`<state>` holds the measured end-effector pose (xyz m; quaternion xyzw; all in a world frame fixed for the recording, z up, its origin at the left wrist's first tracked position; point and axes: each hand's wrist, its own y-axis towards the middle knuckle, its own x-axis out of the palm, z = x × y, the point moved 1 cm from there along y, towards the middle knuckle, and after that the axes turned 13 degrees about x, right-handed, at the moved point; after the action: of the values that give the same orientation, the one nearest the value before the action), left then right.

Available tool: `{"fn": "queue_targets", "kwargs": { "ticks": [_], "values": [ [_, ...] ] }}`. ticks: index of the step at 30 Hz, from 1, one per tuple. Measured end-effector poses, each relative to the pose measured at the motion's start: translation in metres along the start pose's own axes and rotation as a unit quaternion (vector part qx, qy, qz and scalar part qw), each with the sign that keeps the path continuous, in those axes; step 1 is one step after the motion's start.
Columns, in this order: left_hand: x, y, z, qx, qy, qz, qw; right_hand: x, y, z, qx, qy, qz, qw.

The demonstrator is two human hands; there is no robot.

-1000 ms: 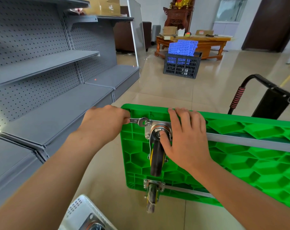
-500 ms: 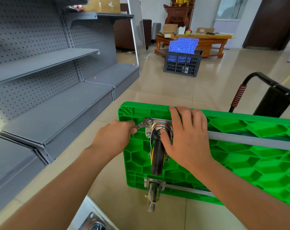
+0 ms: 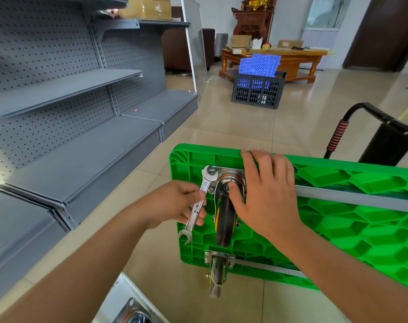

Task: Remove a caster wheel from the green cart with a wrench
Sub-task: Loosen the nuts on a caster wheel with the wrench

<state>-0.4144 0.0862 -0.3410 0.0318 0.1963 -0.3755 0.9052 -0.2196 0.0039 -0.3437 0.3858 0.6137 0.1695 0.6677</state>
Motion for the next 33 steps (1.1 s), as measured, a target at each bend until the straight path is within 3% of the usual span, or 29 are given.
{"fn": "queue_targets", "kwargs": {
  "ticks": [3,6,11,14,16,18,23,24,27,31,33],
  "values": [
    [-0.017,-0.002,0.007,0.013,0.028,-0.01,0.999,0.0,0.0,0.0,0.001,-0.001,-0.002,1.0],
    [-0.034,0.001,0.014,0.051,0.219,0.023,0.974,0.001,0.0,0.0,0.0,0.0,-0.002,1.0],
    [-0.039,-0.002,0.032,0.068,0.464,0.127,0.874,0.001,0.0,0.001,-0.002,-0.001,0.008,1.0],
    [-0.028,-0.005,0.039,0.111,0.587,0.182,0.781,0.001,-0.001,0.001,-0.002,0.002,0.011,1.0],
    [-0.024,-0.005,0.036,0.165,0.625,0.224,0.73,0.001,0.0,0.001,-0.004,0.002,0.012,1.0],
    [-0.024,-0.002,0.028,0.207,0.624,0.251,0.71,0.001,0.0,0.001,-0.002,0.002,0.011,1.0],
    [-0.025,0.0,0.018,0.218,0.608,0.254,0.72,0.002,0.0,0.001,-0.004,0.007,0.015,1.0],
    [-0.025,0.0,0.017,0.202,0.596,0.25,0.736,0.002,-0.001,0.001,-0.004,0.007,0.015,1.0],
    [-0.02,0.003,0.011,0.08,0.497,0.204,0.84,0.002,-0.001,0.0,-0.007,0.003,0.017,1.0],
    [-0.008,0.009,-0.004,0.057,0.462,0.194,0.863,0.001,-0.001,0.002,-0.008,0.01,0.021,1.0],
    [-0.002,0.01,-0.013,0.041,0.39,0.178,0.902,0.002,0.001,0.0,-0.004,0.009,0.021,1.0]
  ]
}}
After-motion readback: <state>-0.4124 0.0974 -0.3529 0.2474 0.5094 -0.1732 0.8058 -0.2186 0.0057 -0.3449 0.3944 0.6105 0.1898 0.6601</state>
